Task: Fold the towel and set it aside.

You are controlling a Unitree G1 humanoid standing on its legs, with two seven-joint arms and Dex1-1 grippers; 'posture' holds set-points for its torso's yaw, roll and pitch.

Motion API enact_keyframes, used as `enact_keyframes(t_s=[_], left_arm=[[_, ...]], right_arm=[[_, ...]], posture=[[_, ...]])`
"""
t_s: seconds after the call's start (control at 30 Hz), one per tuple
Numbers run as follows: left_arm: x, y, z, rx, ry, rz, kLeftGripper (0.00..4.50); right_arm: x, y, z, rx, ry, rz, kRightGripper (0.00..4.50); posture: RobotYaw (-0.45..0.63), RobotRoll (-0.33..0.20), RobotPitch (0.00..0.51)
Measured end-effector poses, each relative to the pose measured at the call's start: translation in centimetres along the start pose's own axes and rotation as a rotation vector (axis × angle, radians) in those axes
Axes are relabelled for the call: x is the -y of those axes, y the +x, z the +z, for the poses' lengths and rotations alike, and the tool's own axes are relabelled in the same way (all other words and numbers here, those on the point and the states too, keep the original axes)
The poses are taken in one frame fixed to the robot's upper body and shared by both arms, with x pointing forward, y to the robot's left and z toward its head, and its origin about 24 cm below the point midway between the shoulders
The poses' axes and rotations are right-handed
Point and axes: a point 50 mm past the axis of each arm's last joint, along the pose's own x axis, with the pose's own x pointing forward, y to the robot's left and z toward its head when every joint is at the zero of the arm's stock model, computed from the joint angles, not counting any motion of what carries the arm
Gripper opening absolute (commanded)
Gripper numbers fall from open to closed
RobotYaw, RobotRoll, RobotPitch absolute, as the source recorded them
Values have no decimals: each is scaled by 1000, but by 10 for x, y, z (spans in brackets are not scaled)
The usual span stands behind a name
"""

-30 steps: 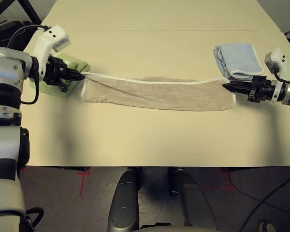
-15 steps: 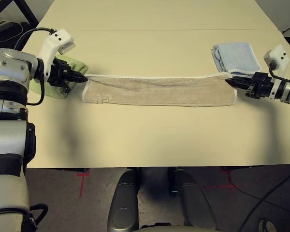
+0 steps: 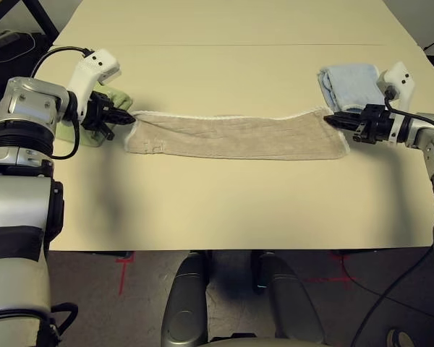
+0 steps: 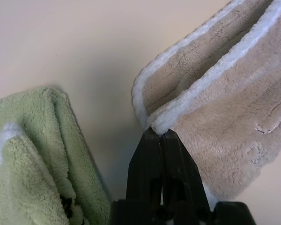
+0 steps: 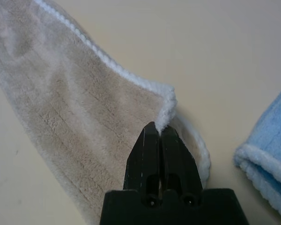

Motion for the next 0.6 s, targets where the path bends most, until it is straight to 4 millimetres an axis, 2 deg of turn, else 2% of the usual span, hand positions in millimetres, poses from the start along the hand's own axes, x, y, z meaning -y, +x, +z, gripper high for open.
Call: enact_keyframes(t_s=[0.6], left_arm=[[-3,1,-6,-38,22,51,68]], right_arm=[[1,-1,-1,-92,-14,-52,0]], posture=[[109,0,251]])
